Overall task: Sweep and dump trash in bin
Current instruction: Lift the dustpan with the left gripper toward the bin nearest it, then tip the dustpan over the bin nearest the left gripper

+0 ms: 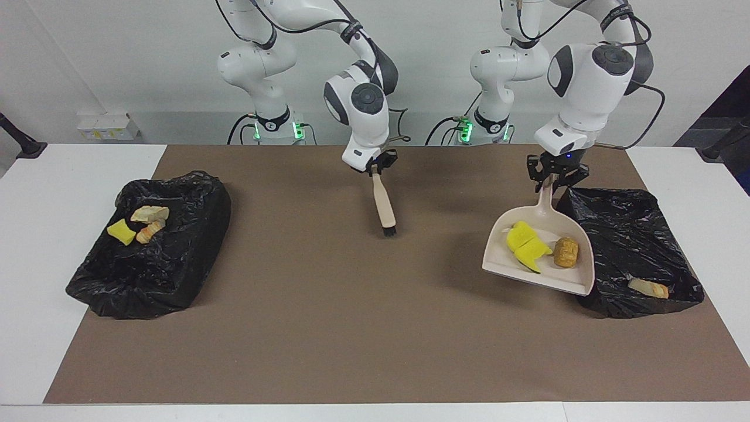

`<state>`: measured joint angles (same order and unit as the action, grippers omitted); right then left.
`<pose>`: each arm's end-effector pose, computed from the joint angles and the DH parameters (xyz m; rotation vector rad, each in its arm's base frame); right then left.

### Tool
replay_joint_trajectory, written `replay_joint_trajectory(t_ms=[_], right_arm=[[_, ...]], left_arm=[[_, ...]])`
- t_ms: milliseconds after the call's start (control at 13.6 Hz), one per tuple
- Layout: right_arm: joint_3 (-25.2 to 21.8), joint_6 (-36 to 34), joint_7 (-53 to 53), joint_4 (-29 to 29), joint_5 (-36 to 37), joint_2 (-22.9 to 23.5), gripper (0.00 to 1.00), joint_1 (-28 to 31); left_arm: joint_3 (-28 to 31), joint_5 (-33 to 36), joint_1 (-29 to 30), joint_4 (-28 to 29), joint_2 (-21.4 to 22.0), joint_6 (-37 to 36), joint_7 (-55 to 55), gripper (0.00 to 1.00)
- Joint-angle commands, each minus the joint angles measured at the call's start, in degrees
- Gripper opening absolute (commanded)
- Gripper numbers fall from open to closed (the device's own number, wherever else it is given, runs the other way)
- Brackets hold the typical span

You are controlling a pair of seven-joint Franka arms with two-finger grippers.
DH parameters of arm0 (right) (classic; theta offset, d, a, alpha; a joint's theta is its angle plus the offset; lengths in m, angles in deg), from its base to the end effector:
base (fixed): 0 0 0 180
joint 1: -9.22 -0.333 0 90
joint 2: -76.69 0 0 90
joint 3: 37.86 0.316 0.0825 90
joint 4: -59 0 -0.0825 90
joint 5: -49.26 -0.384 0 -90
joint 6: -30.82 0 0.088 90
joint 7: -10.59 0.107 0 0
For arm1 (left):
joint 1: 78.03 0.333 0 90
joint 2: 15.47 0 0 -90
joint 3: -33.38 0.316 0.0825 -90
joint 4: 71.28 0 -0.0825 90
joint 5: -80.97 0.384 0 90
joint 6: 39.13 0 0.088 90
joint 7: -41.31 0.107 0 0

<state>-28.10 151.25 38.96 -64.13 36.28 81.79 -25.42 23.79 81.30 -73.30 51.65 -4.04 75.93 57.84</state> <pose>0.3762 0.3825 0.3514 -3.0304 -0.2303 0.3493 0.4986 -0.0457 0.4923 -3.0424 0.5746 -0.0853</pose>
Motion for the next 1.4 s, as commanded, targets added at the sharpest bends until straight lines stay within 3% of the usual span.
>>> replay_joint_trajectory(t_ms=[0,295,589,810,1031,1252,1325], right_arm=[[0.17,3.84,7.99,-0.62,-3.27,0.96,0.00,-4.02],[0.17,5.95,16.55,0.26,-3.19,3.42,0.00,-7.89],[0.17,6.13,17.60,0.26,-3.19,3.61,0.00,-7.81],[0.17,6.13,17.60,0.17,-3.19,3.61,0.00,-7.73],[0.17,6.31,19.26,0.09,-3.19,4.22,0.00,-7.98],[0.17,7.19,20.24,0.17,-2.84,4.48,0.00,-8.25],[0.17,7.27,20.33,0.43,-2.84,4.83,0.63,-8.17]], left_arm=[[-0.26,-0.77,5.35,-1.29,0.43,-1.24,6.38,0.00],[-0.08,-0.77,16.43,-1.29,0.43,-1.24,23.77,0.00],[7.11,1.50,18.30,-1.64,-0.27,-0.46,35.74,0.00],[8.53,10.80,18.91,-7.42,-3.68,-1.24,40.59,0.00],[8.53,14.34,21.19,-10.68,-7.20,-0.63,44.20,0.00],[8.45,26.34,20.85,-13.41,-8.61,-1.59,45.78,0.00],[8.45,29.26,20.15,-14.11,-8.79,-2.99,47.09,0.00]])
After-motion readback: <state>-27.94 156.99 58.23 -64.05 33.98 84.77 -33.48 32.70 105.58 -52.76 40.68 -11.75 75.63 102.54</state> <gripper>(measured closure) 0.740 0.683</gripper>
